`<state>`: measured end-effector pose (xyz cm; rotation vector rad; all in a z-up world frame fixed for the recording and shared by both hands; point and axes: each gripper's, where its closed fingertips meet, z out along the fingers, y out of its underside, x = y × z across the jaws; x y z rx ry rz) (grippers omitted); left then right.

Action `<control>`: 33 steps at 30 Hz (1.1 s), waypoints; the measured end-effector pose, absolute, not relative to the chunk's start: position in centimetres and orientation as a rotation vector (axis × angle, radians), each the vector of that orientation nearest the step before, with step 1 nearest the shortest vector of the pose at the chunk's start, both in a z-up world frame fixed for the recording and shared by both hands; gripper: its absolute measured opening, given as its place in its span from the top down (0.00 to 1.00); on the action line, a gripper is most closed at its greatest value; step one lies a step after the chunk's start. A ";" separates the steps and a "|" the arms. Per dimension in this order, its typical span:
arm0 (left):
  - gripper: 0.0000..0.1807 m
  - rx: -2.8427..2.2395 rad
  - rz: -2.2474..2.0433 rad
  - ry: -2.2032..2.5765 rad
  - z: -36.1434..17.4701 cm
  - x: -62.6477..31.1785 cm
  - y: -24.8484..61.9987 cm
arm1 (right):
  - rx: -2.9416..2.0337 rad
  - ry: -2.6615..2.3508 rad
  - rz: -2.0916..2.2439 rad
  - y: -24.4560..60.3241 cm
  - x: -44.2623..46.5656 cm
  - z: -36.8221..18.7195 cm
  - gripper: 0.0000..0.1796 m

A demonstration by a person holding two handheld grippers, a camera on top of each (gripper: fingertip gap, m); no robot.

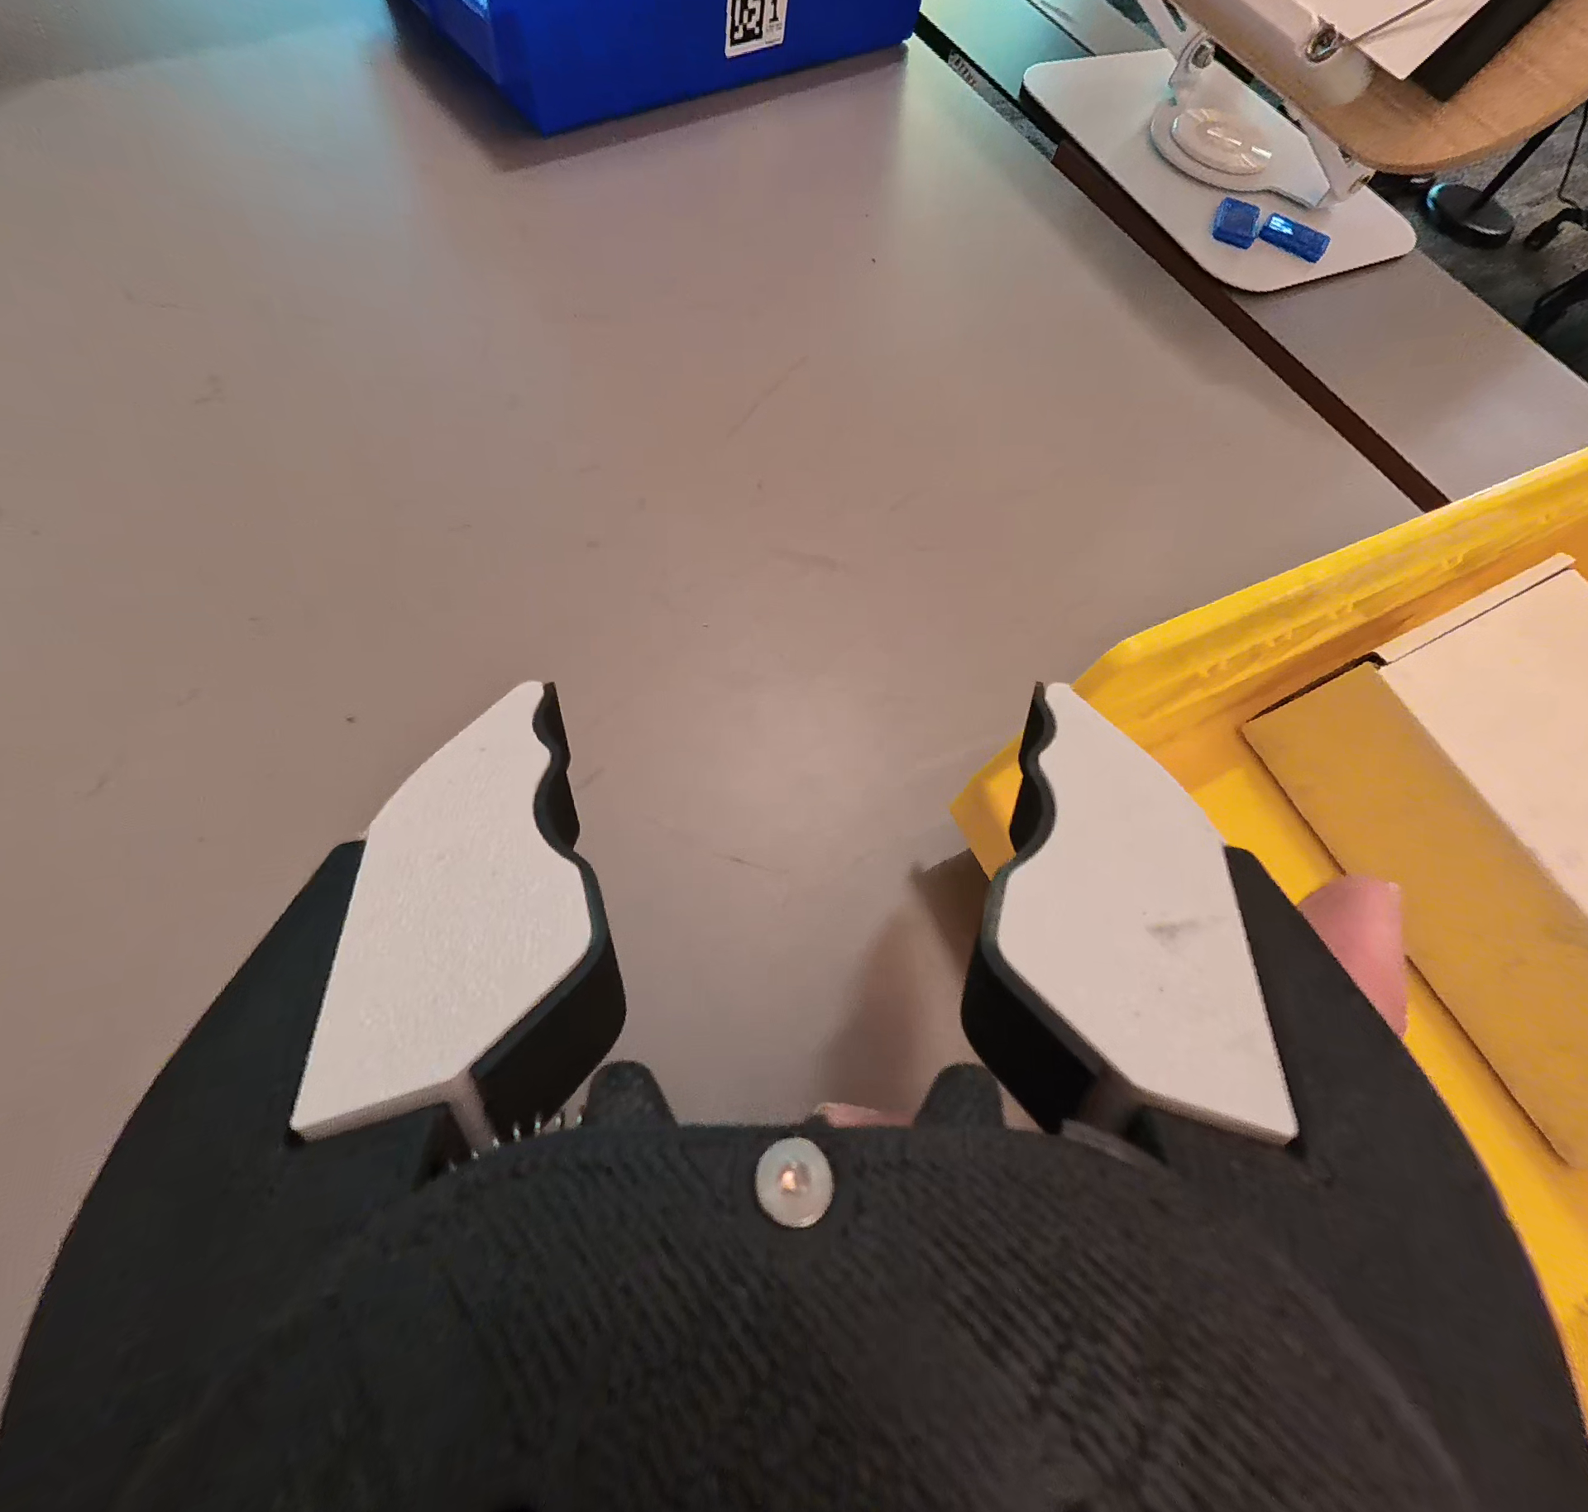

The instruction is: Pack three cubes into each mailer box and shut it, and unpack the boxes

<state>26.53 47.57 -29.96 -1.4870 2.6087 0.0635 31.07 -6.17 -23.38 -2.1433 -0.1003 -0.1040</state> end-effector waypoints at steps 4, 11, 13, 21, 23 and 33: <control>0.21 -1.435 0.003 2.621 -26.8 26.7 45.8 | -2.146 -0.103 -0.135 -6.4 31.1 -23.1 0.44; 0.22 -1.349 0.022 2.628 -18.3 24.9 41.7 | -2.115 -0.186 -0.256 -5.3 30.4 -21.2 0.45; 0.22 -1.316 -0.018 2.662 -16.4 23.8 39.0 | -2.088 -0.230 -0.342 -4.7 30.2 -20.2 0.45; 0.22 -1.091 -0.213 2.731 -17.0 18.8 22.3 | -1.905 -0.406 -0.457 -0.4 25.9 -16.2 0.54; 0.22 -1.100 -0.255 2.727 -19.6 16.9 17.8 | -1.872 -0.448 -0.428 0.1 24.5 -15.6 0.61; 0.22 -1.252 -0.426 2.551 -28.9 12.0 5.2 | -1.976 -0.266 0.077 1.5 17.8 -19.9 0.88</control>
